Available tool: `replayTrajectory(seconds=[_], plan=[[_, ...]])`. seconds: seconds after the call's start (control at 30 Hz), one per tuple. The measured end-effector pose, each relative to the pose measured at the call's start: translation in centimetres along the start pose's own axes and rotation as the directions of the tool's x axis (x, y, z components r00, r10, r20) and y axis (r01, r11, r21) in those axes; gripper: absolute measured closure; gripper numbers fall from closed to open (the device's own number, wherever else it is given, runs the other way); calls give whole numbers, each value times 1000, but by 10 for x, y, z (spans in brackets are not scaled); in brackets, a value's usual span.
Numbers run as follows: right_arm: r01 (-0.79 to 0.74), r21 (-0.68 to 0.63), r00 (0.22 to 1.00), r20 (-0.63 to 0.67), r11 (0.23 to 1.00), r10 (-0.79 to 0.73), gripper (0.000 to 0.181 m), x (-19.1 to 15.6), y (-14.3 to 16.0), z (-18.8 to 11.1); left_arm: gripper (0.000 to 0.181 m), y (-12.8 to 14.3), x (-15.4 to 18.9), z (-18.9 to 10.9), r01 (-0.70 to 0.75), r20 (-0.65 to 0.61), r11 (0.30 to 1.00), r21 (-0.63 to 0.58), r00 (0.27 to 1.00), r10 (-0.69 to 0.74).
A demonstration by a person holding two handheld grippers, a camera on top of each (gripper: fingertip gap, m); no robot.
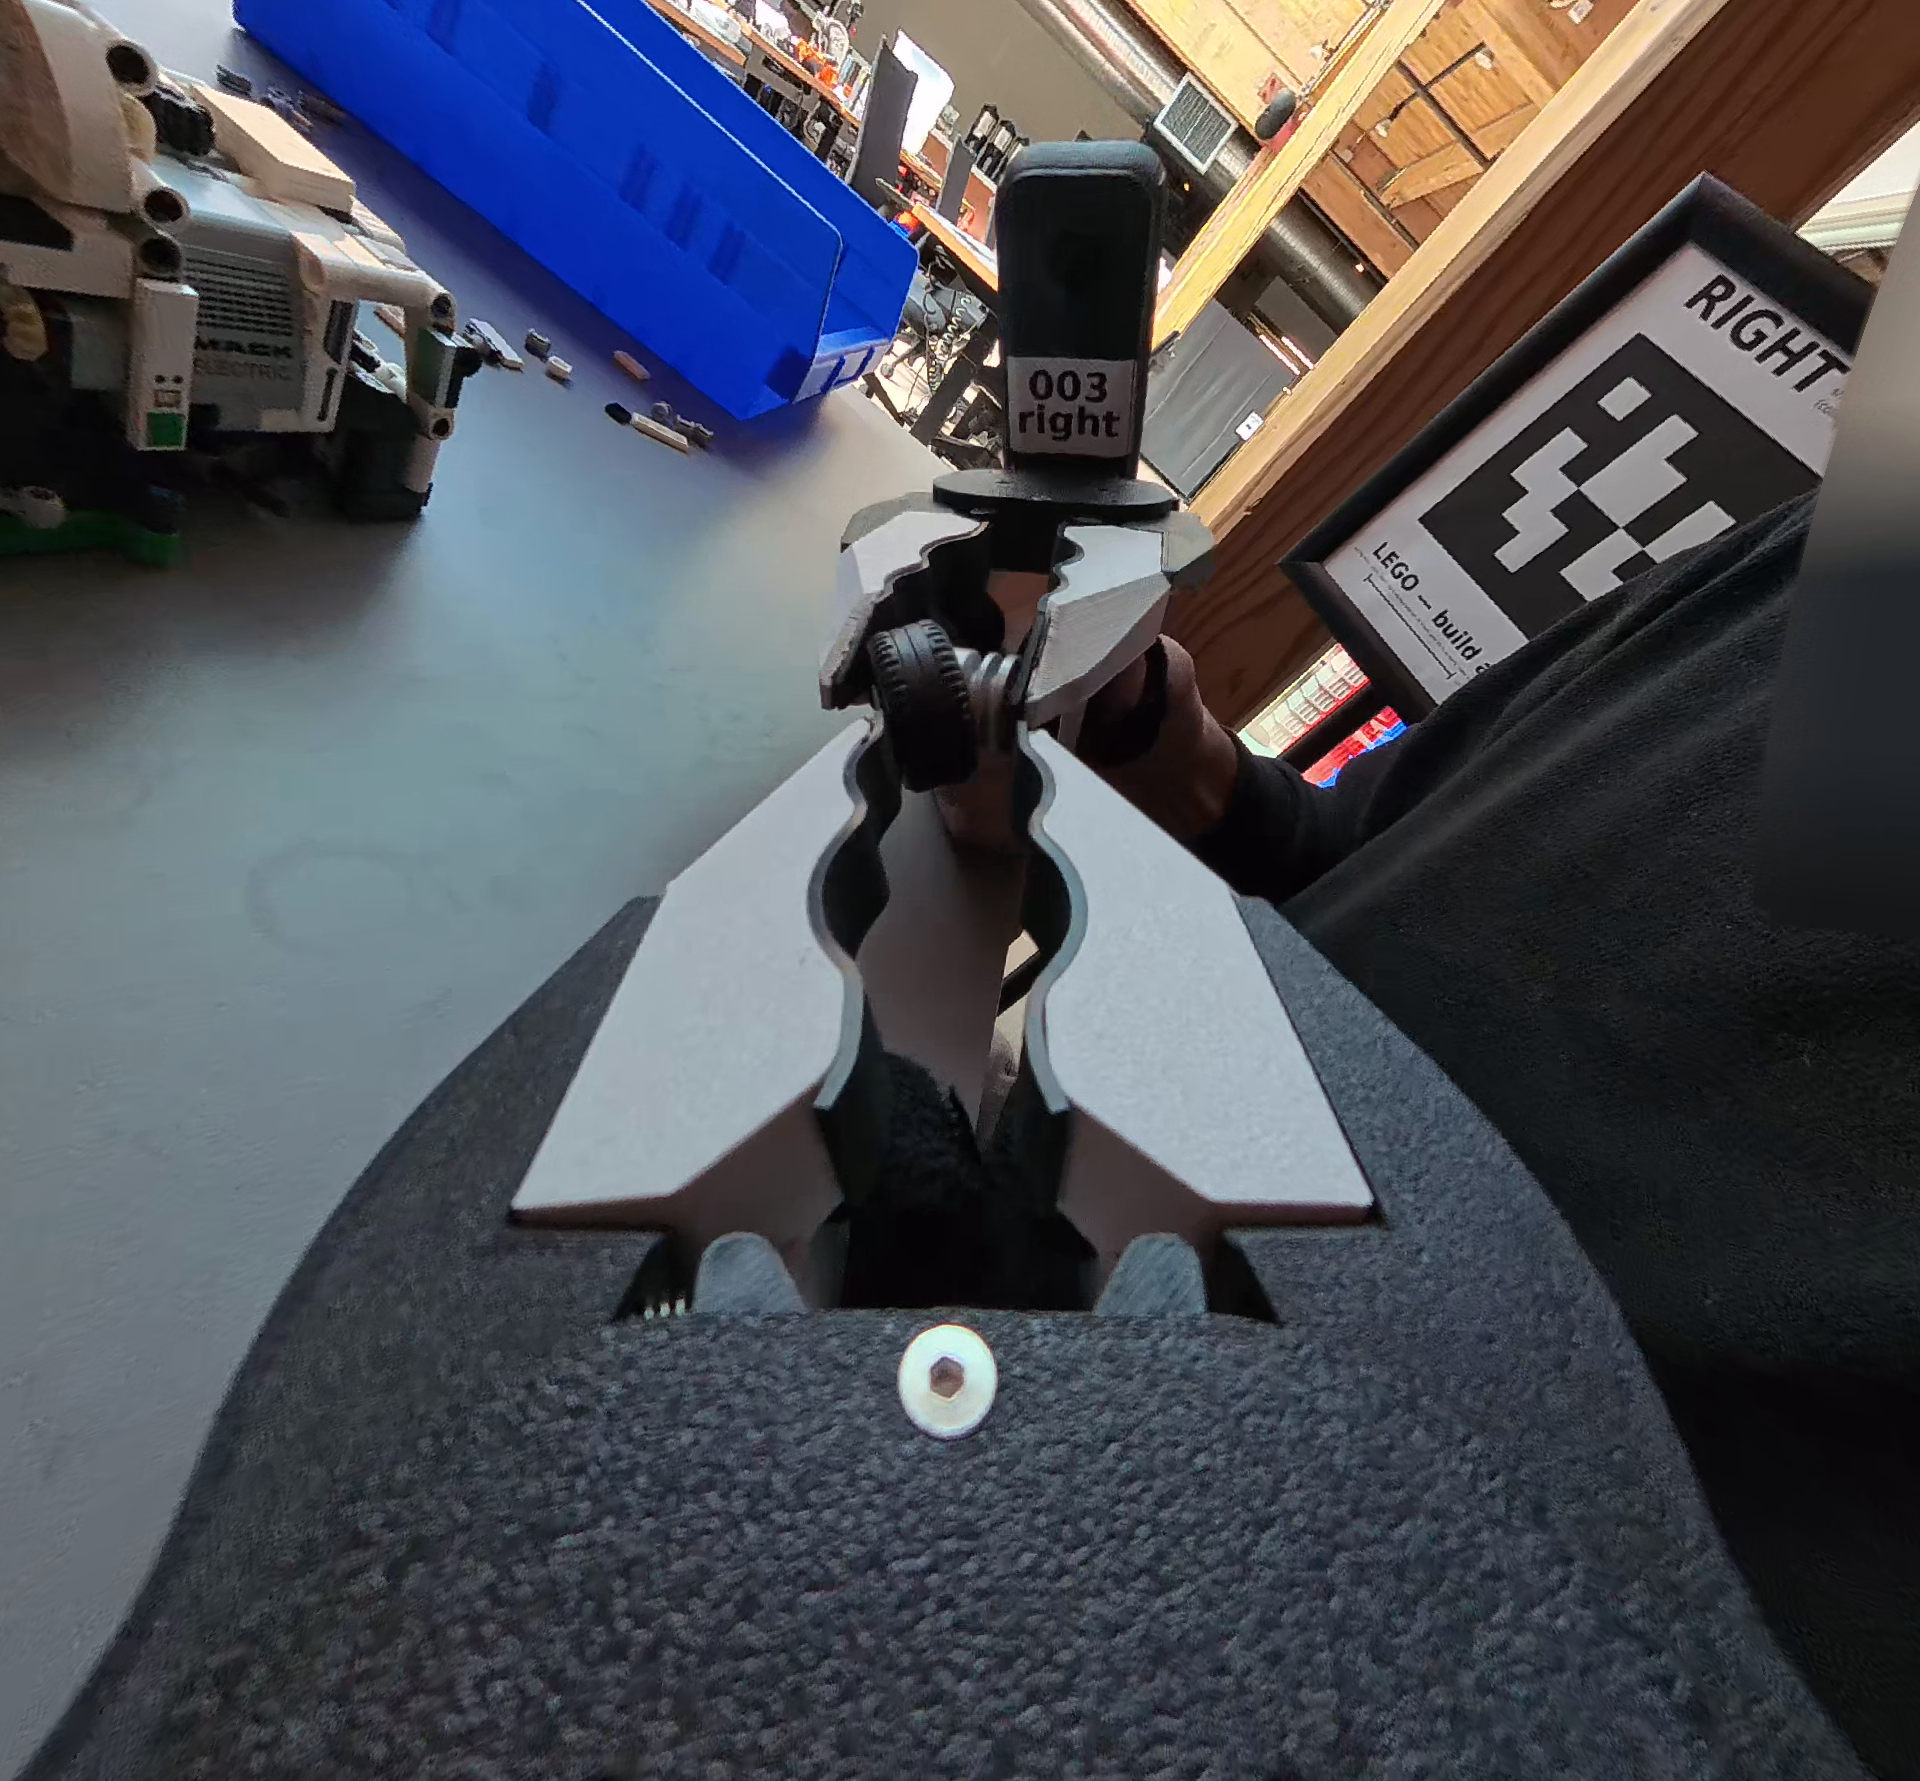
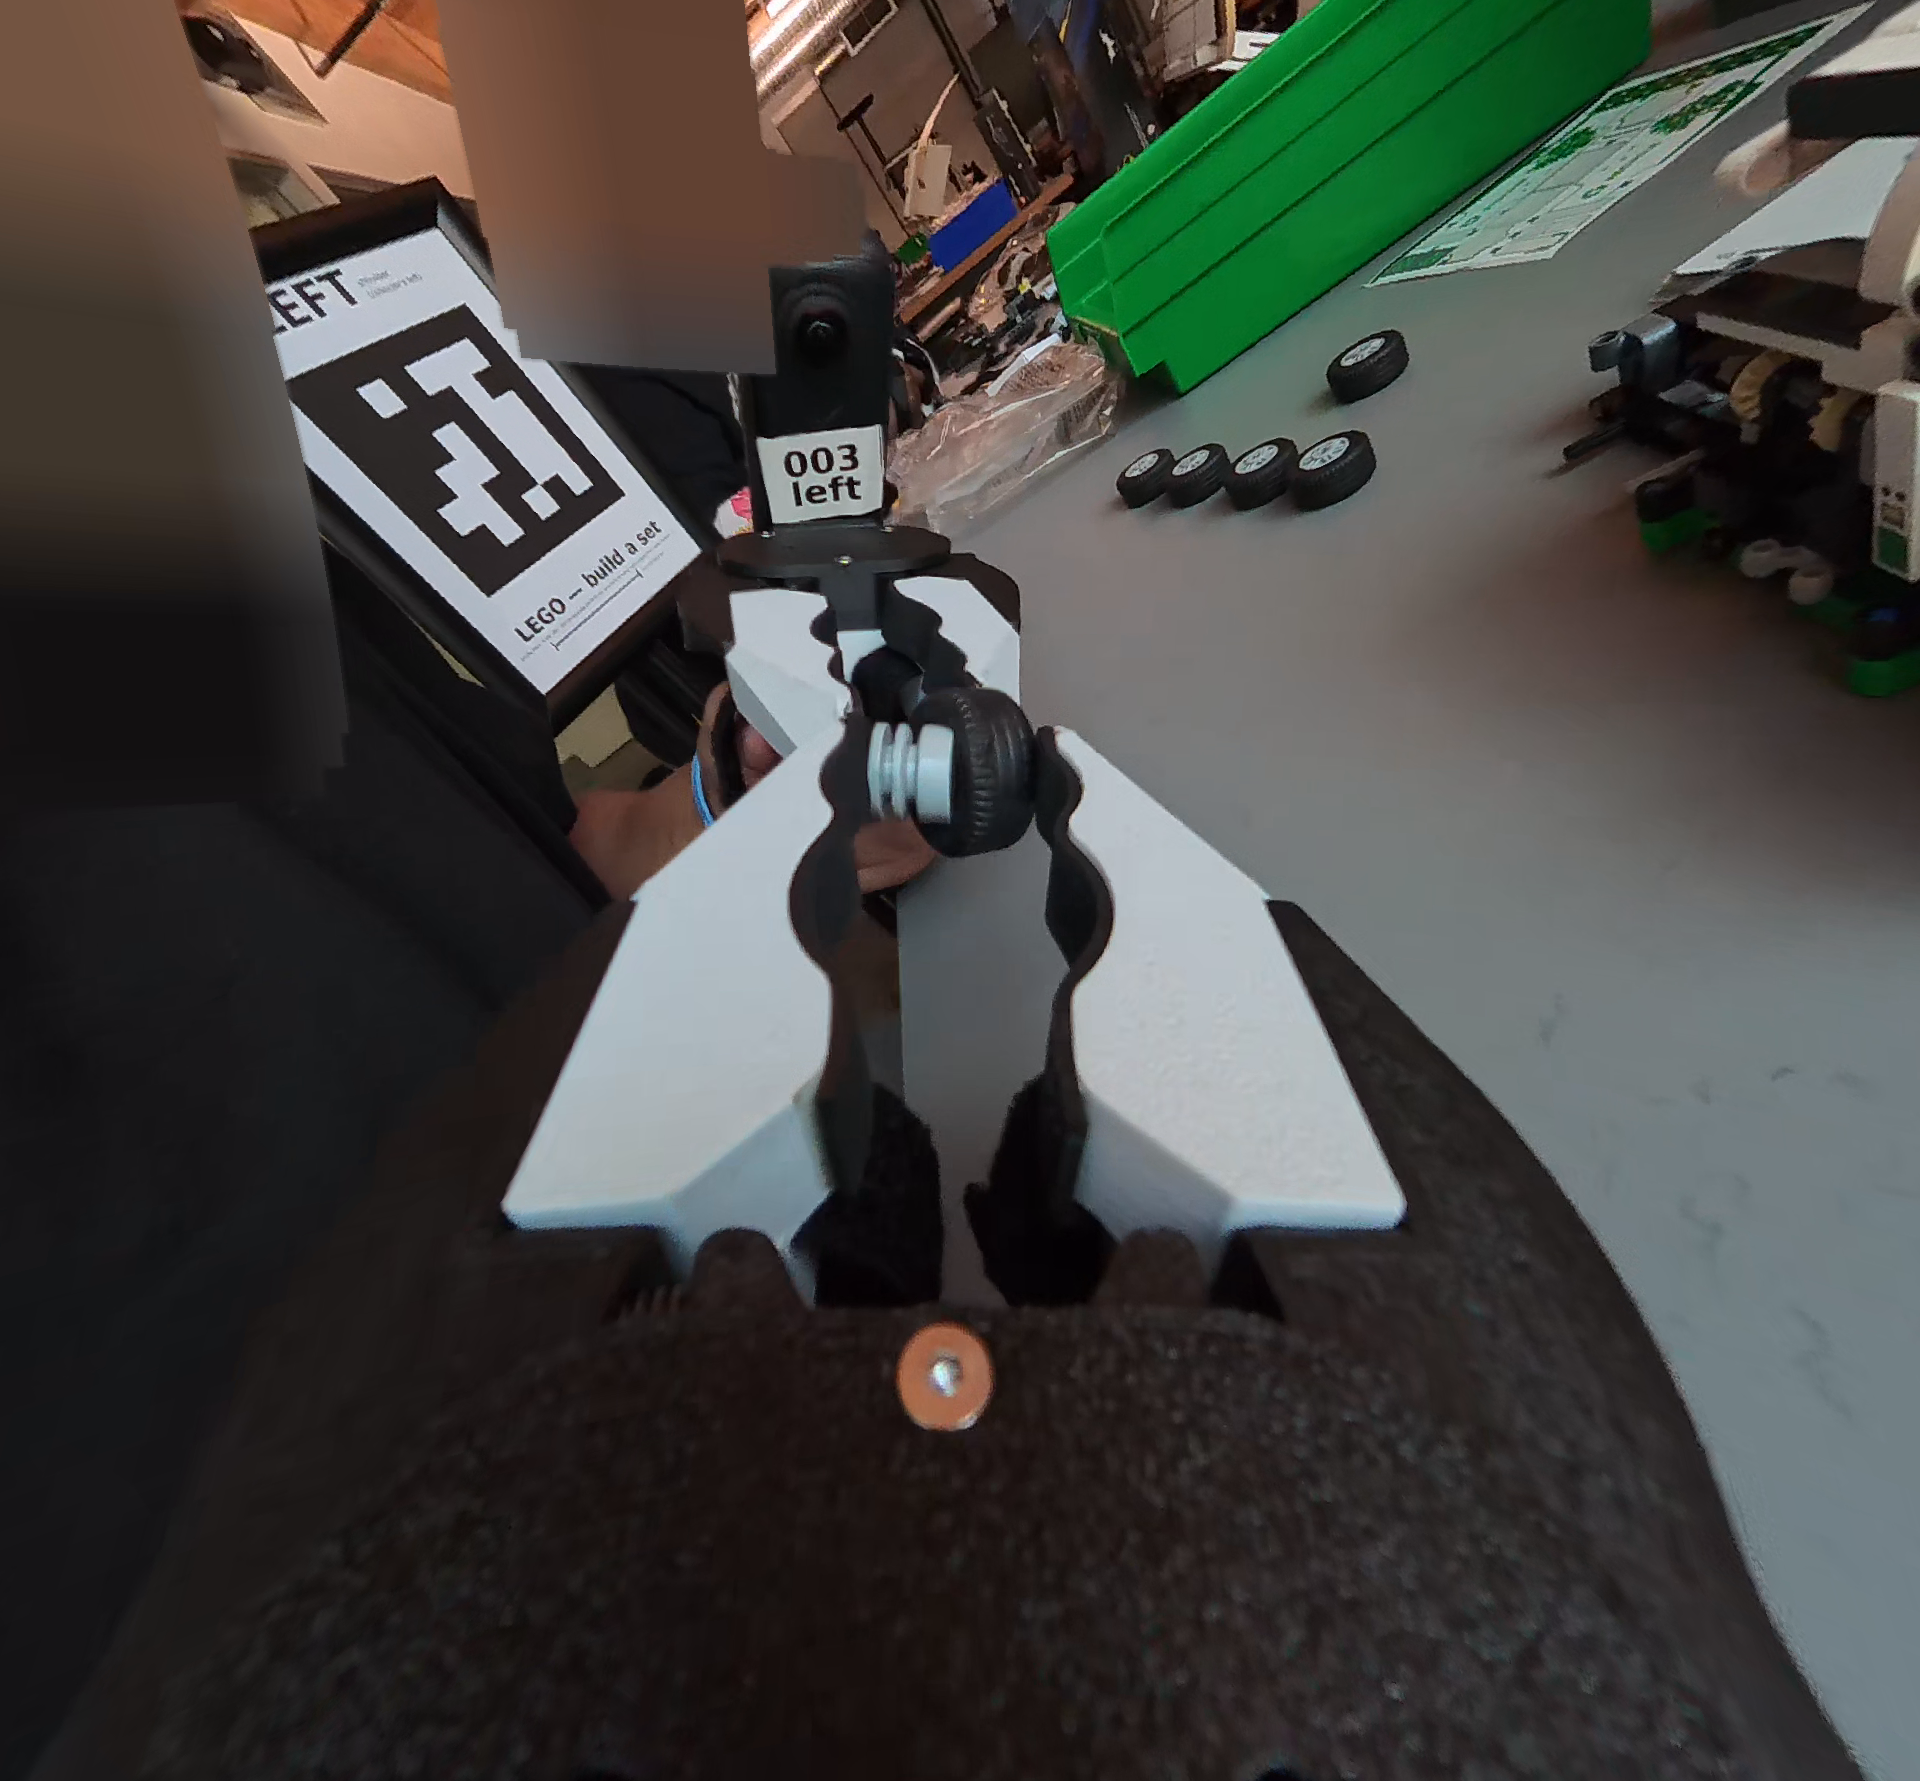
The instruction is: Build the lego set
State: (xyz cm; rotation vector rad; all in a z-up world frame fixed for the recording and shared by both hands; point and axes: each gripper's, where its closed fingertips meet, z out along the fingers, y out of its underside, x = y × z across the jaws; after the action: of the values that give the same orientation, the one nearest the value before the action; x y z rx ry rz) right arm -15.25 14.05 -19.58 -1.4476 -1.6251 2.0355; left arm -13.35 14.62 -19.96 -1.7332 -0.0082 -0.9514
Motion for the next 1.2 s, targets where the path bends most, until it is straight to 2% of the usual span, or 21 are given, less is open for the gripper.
replayTrajectory(seconds=[0.2, 0.33, 0.4, 0.53, 0.6, 0.67, 0.7, 0.73, 0.8, 0.87, 1.0, 1.13, 1.2], plan=[[-31, -9, 999, 40, 999, 31, 148, -5, -1, -1, 164, -1, 4, 0, 6, -33, 1000, 2, 999, -6], [-62, -33, 989, 134, 998, 65, 126, -17, 3, 2, 170, -3, 8, -3, 30, -76, 999, 15, 997, -28], [-86, -42, 984, 155, 995, 91, 139, -17, 5, 2, 171, -4, 13, -5, 38, -113, 999, 22, 993, -36], [-57, -44, 991, 117, 997, 62, 143, -11, 6, 3, 171, -3, 11, -4, 50, -98, 999, 20, 994, -48], [-18, -37, 999, 39, 999, 19, 143, 4, 1, 6, 170, -7, -3, -5, 96, -36, 995, 35, 995, -95], [-65, -52, 998, 23, 996, 67, 145, 16, -1, 10, 170, -9, -18, -9, 116, 17, 993, 29, 993, -117], [-76, -49, 997, 6, 996, 76, 150, 22, -3, 9, 170, -10, -23, -12, 97, 45, 995, 21, 994, -97], [-91, -24, 995, -36, 996, 90, 165, 31, -7, 6, 171, -10, -31, -17, 68, 96, 998, 15, 993, -69], [-112, 51, 993, 46, 992, 110, 170, 23, -17, -3, 171, -9, -42, -28, 31, 162, 999, -12, 986, -29], [-102, 96, 994, 44, 990, 98, 173, 23, -23, -8, 172, -9, -34, -33, 31, 98, 999, -13, 995, -29], [-55, 90, 998, 27, 994, 53, 166, 20, -21, -7, 176, -21, -9, -47, -25, -38, 995, 95, 999, 29], [8, 157, 999, -39, 988, -2, 164, 16, -24, -19, 176, -20, 5, -59, -62, -59, 987, 147, 996, 71], [55, 178, 997, -64, 983, -44, 165, 2, -18, -26, 176, -13, 13, -64, -92, -52, 985, 147, 994, 100]])
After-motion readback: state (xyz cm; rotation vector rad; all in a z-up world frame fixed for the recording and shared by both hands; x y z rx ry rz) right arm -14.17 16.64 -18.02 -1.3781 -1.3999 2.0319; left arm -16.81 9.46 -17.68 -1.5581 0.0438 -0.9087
